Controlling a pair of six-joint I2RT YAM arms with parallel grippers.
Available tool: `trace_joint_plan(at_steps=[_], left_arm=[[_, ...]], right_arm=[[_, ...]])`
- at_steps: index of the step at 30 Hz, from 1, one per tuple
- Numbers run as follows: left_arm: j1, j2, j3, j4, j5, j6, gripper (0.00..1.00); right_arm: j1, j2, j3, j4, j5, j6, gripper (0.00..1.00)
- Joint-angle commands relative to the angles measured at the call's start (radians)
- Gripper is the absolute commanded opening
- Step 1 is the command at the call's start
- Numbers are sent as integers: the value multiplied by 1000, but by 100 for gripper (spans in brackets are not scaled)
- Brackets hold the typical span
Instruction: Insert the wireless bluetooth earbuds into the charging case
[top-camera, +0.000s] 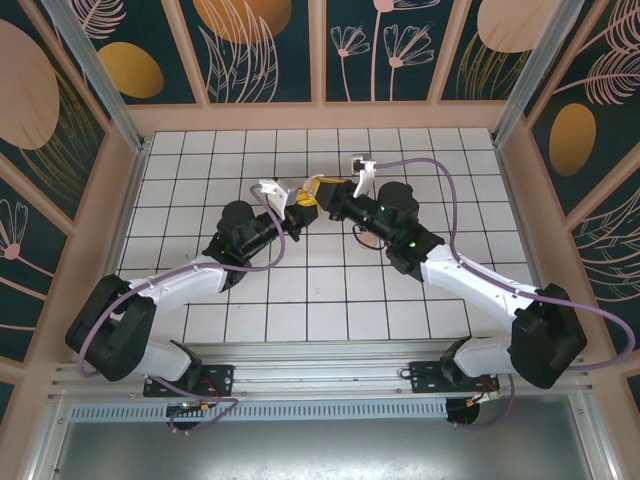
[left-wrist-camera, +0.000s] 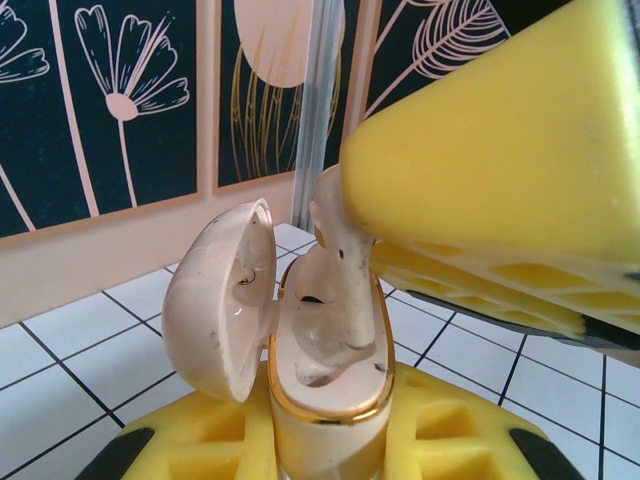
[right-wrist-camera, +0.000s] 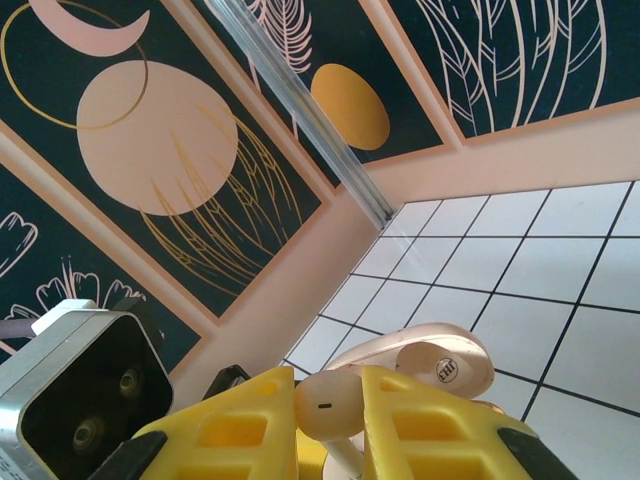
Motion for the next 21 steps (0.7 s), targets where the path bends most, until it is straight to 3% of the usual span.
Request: trace_joint_plan(at_steps=[1, 21], left_arm=[[-7, -32, 26, 48, 19, 23, 14], [-7, -38, 34, 50, 11, 24, 14]], right_arm=[[-2, 19, 20, 34, -17, 26, 19], [37, 55, 6, -15, -5, 27, 19]])
